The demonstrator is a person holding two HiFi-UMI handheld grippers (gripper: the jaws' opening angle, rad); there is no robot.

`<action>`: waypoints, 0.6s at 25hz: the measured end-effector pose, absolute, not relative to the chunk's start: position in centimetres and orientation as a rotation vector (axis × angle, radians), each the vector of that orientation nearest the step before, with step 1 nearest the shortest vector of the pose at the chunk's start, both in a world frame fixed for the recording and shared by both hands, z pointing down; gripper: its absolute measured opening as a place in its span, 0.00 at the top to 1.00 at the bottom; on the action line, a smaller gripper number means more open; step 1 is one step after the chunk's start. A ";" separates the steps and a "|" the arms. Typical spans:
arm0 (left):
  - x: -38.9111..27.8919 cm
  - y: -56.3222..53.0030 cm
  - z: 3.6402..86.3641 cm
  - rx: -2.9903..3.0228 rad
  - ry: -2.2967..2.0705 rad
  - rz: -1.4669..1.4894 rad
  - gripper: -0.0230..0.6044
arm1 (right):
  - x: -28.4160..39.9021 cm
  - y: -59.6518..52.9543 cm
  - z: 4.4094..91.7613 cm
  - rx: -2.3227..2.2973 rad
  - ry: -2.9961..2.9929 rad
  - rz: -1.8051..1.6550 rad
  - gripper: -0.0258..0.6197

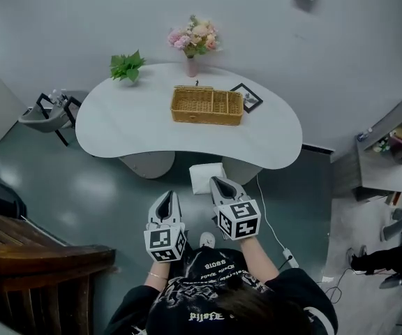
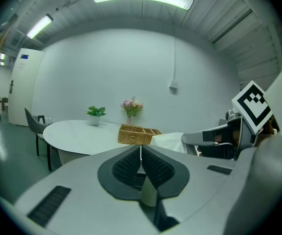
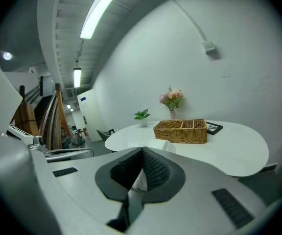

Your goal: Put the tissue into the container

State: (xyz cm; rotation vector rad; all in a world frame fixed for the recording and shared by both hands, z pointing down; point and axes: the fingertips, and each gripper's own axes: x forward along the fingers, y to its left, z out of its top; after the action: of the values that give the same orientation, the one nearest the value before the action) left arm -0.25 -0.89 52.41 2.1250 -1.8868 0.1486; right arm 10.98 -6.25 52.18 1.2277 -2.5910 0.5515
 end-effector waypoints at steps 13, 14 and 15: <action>-1.7 -7.9 53.0 2.156 -1.841 0.142 0.92 | 9.7 -12.7 52.1 1.277 -2.577 0.577 0.93; -2.1 -8.9 52.9 2.164 -1.834 0.142 0.92 | 9.5 -13.6 52.1 1.289 -2.575 0.581 0.93; -2.4 -10.0 52.8 2.171 -1.827 0.142 0.92 | 9.2 -14.5 52.0 1.300 -2.570 0.586 0.93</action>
State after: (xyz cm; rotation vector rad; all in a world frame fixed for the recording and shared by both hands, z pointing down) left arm -2.45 -9.97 52.85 2.1710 -1.8269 0.1422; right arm 9.23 -14.50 52.01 1.2997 -2.5705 0.5857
